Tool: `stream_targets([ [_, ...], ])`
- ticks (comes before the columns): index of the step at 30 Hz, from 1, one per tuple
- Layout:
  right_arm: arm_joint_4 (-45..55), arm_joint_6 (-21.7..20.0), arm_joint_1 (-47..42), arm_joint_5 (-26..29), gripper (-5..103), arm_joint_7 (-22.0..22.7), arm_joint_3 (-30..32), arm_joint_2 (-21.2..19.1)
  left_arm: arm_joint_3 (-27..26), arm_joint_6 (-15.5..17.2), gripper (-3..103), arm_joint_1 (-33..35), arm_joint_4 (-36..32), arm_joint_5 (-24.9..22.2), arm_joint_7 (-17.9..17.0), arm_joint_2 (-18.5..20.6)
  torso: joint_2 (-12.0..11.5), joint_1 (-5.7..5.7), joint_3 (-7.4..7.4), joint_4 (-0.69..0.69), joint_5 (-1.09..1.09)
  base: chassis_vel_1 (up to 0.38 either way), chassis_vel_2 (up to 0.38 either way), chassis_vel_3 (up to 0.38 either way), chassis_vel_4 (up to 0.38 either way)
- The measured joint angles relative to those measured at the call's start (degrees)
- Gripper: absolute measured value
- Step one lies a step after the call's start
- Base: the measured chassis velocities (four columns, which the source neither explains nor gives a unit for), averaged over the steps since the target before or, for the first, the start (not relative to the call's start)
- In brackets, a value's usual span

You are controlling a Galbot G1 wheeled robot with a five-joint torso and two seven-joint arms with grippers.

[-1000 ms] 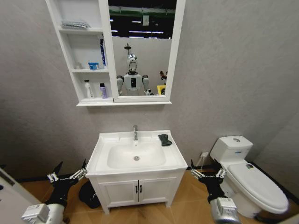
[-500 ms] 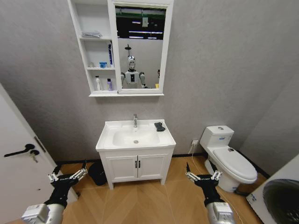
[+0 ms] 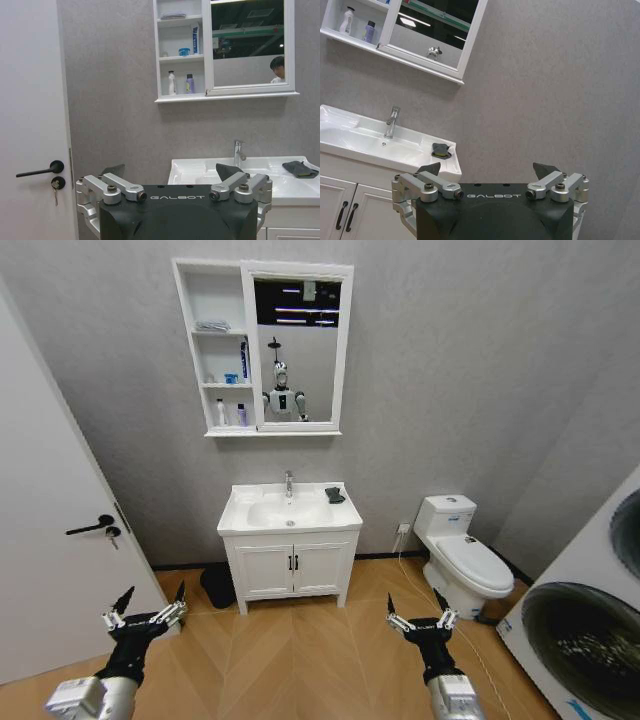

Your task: Move facial cleanser and shampoo from washbasin to cabinet, then wipe washbasin with towel.

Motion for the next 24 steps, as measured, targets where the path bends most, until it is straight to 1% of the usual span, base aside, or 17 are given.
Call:
stream_targets([
  [6,-0.2,0.4,0.0,2.5,100,-1.3,2.1,0.0,0.0,0.0,100,0.0,0.0,0.0,0.0,0.0,0.0,0.08,0.02,0.00,0.00,-0.005,0.011,0.004,-0.006],
  [12,-0.2,1.5,-0.7,5.4,100,-2.3,5.5,-0.4,0.0,0.0,100,0.0,0.0,0.0,0.0,0.0,0.0,0.03,0.01,-0.01,0.00,-0.009,0.007,0.007,-0.005],
  [24,-0.4,1.8,-0.7,6.3,100,-2.6,6.4,-0.4,0.0,0.0,100,0.0,0.0,0.0,0.0,0.0,0.0,0.02,0.01,0.00,0.00,0.018,0.022,0.025,0.020],
])
